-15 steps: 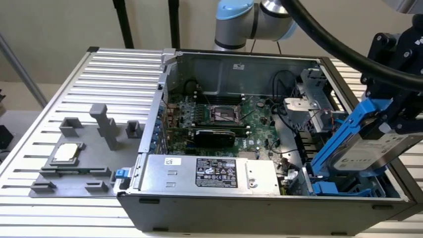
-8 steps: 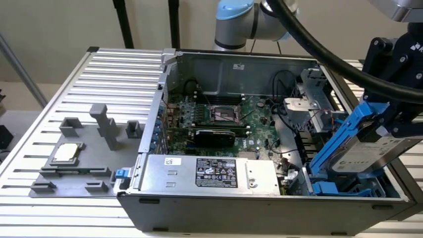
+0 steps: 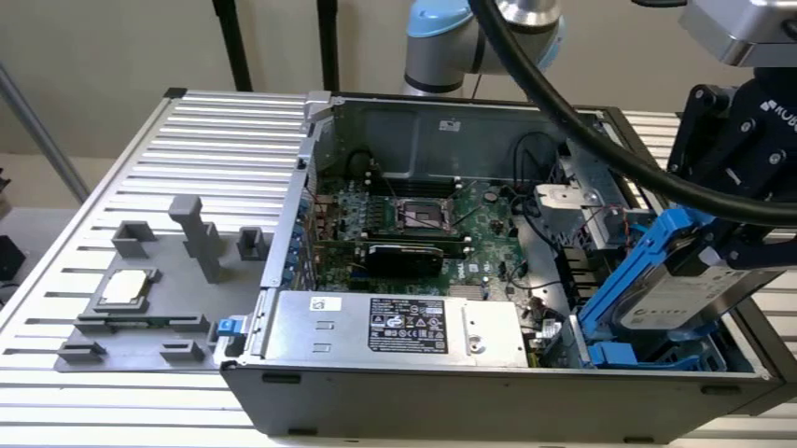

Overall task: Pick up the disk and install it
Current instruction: 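Insert the disk into the insertion slot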

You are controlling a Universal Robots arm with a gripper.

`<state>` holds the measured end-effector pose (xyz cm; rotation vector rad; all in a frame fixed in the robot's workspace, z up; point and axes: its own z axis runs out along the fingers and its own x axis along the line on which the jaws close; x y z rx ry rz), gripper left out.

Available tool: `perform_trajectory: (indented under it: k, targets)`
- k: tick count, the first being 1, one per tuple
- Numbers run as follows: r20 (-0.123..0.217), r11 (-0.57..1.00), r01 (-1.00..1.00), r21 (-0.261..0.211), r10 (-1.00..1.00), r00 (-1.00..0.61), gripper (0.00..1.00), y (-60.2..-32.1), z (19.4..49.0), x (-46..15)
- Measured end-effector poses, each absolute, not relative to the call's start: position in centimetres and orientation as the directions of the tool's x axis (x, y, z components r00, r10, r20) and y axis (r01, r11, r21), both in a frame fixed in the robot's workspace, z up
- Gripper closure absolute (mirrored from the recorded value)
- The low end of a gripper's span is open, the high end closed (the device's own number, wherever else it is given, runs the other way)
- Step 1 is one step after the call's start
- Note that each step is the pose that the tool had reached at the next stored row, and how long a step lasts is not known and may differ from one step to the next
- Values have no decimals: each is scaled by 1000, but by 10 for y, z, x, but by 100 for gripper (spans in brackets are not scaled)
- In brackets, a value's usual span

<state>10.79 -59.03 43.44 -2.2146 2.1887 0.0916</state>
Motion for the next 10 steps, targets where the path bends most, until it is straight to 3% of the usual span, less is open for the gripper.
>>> perform_trajectory:
  k: [10]
  targets:
    - [-61,-16,-1000,22,-998,15,100,-590,417,107]
